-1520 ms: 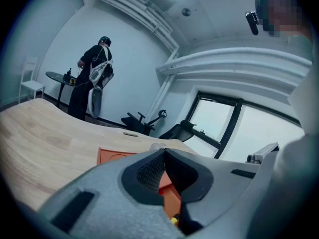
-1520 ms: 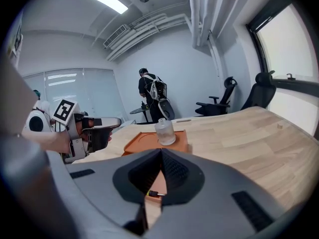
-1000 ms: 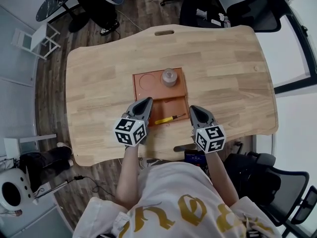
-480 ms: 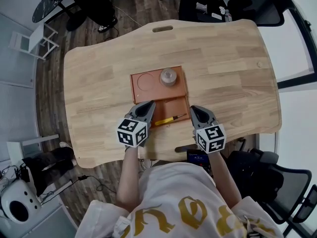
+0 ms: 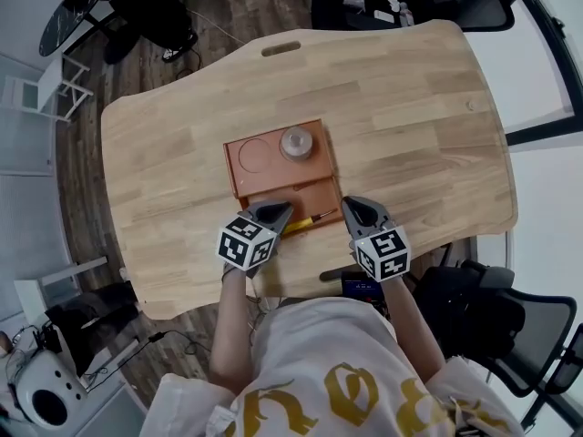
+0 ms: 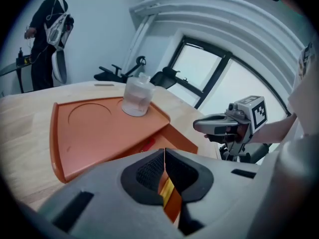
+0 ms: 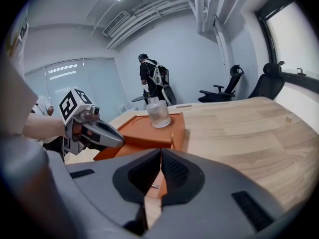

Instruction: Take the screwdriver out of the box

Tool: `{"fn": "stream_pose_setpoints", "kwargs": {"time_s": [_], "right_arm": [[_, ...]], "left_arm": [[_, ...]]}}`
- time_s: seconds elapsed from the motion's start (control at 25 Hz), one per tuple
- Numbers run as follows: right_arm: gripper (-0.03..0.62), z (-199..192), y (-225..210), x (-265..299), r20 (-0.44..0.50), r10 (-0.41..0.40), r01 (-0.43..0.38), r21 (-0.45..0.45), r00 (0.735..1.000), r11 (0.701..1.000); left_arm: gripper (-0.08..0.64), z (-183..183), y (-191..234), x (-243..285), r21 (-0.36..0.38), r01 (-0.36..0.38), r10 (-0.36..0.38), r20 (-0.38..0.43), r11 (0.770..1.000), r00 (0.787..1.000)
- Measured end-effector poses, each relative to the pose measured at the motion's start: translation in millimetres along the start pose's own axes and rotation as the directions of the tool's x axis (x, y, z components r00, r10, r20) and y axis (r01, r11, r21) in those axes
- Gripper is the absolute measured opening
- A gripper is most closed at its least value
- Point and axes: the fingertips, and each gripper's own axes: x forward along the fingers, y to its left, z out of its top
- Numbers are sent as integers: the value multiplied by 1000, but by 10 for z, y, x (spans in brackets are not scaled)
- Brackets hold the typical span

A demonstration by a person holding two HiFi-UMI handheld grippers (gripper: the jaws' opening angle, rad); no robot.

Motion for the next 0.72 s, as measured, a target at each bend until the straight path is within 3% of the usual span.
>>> {"fn": "stream_pose_setpoints", "kwargs": {"time_s": [0.2,0.32,0.52,0.6,0.72], "right_arm": [[12,2,5,24,0,-9,9,-33,1000,999],[12,3,-9,66,1,-8,8,-37,1000,999],[12,-35,-43,91,-5,-4,4,-12,1000,1000],[12,-46,-64,87,0,-5,5,5,1000,1000],[12,-88,-74,124,-9,-5,5,16,1000,1000]], "left_arm": [[11,-186,-112,142,31,83,-78,-152,996,985],[12,-343,-153,240,80,128,-102,-271,989,957],[14,-459,-231,347,127,206,-143,-385,970,912],[85,-506,-264,382,159,243,-154,-434,957,888],[95,-525,-271,433,189,279,-162,-474,942,865]]}}
